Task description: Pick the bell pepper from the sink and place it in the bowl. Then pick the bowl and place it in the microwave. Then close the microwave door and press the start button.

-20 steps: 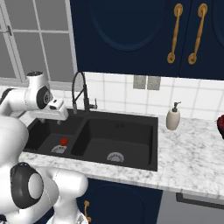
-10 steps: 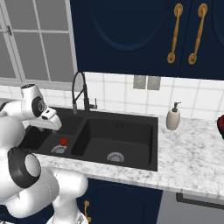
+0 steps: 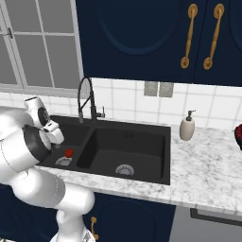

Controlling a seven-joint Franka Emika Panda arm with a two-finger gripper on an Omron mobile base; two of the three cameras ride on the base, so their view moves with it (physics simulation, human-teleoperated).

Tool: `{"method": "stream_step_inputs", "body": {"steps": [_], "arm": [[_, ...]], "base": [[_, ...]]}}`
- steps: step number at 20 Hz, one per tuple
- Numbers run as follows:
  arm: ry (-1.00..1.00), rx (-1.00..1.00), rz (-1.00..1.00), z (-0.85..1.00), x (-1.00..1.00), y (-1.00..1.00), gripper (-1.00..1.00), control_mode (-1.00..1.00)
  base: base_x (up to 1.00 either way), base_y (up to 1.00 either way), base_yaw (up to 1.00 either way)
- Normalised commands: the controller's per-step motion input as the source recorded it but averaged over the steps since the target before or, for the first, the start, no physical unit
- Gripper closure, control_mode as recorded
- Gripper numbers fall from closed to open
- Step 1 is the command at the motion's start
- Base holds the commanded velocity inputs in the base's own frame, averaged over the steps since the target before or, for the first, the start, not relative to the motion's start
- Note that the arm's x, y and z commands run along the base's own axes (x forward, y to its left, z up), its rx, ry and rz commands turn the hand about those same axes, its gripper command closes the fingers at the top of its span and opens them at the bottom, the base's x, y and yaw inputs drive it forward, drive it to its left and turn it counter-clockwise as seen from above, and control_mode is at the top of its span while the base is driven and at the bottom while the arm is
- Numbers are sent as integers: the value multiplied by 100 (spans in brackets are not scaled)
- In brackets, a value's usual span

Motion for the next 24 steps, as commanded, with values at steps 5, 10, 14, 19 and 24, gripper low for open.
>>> {"method": "stream_step_inputs", "body": {"steps": [5, 10, 14, 19, 24], "arm": [[0, -7, -3, -38, 4, 21, -100, -100], [-8, 0, 5, -42, 1, 0, -100, -100], [-14, 9, 10, -33, 7, 0, -100, -100], [-8, 13, 8, -32, 24, -3, -100, -100], [-6, 10, 8, -22, 38, -5, -100, -100]], "base": [[0, 0, 0], [0, 0, 0], [0, 0, 0], [0, 0, 0], [0, 0, 0]]}}
